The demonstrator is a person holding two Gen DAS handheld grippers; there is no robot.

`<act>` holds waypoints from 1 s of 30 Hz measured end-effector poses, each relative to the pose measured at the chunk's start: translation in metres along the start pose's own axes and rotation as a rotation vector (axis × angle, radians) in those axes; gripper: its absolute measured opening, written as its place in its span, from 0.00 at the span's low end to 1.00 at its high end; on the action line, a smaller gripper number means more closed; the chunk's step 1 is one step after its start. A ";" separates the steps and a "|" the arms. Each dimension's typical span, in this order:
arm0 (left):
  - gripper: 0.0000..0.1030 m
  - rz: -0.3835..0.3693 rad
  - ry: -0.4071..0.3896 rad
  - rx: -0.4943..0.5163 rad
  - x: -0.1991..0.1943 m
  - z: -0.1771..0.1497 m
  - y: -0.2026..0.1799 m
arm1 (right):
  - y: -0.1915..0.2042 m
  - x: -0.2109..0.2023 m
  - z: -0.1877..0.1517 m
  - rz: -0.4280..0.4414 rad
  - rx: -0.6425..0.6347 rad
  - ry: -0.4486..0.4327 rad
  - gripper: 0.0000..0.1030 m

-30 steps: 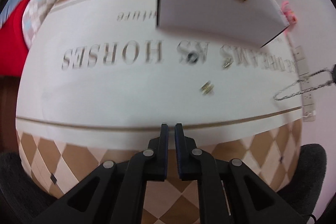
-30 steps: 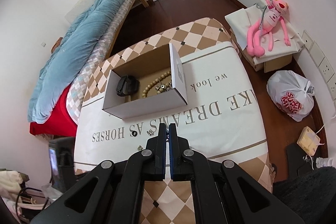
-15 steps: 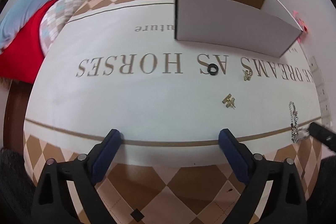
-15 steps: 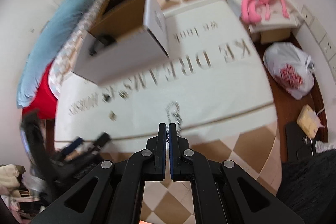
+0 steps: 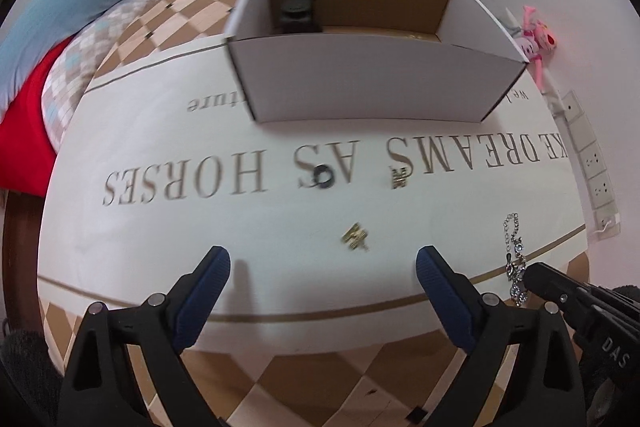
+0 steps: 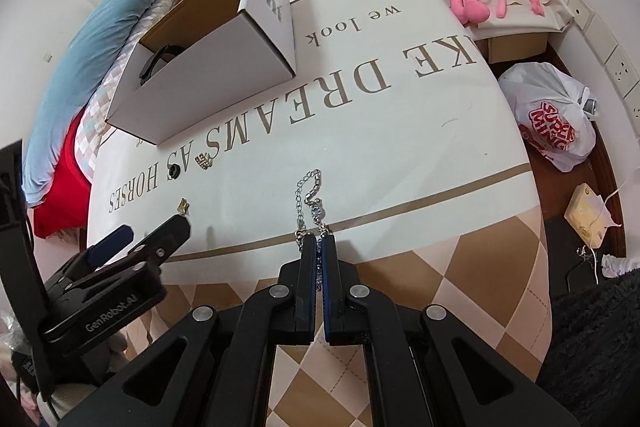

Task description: Organize jewelry

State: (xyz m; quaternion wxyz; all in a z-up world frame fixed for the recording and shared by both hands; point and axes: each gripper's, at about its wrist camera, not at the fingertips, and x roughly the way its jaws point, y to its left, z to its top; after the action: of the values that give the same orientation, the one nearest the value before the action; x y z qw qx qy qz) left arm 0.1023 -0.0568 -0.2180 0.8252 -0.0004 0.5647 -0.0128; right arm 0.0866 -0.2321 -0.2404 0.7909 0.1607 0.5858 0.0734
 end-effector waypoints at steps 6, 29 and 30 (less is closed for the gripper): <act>0.64 0.004 0.008 0.046 0.009 0.007 -0.009 | -0.002 0.000 0.001 0.000 0.009 -0.001 0.02; 0.10 -0.053 -0.021 0.054 -0.013 0.004 -0.012 | -0.002 -0.011 0.008 0.009 0.019 -0.032 0.02; 0.10 -0.063 -0.028 0.051 -0.019 0.005 -0.011 | 0.001 -0.016 0.009 0.018 0.013 -0.039 0.02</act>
State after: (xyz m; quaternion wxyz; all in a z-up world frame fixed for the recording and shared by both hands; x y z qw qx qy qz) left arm 0.0998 -0.0678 -0.1984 0.8319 0.0029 0.5523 -0.0532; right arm 0.0908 -0.2376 -0.2237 0.8005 0.1726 0.5692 0.0736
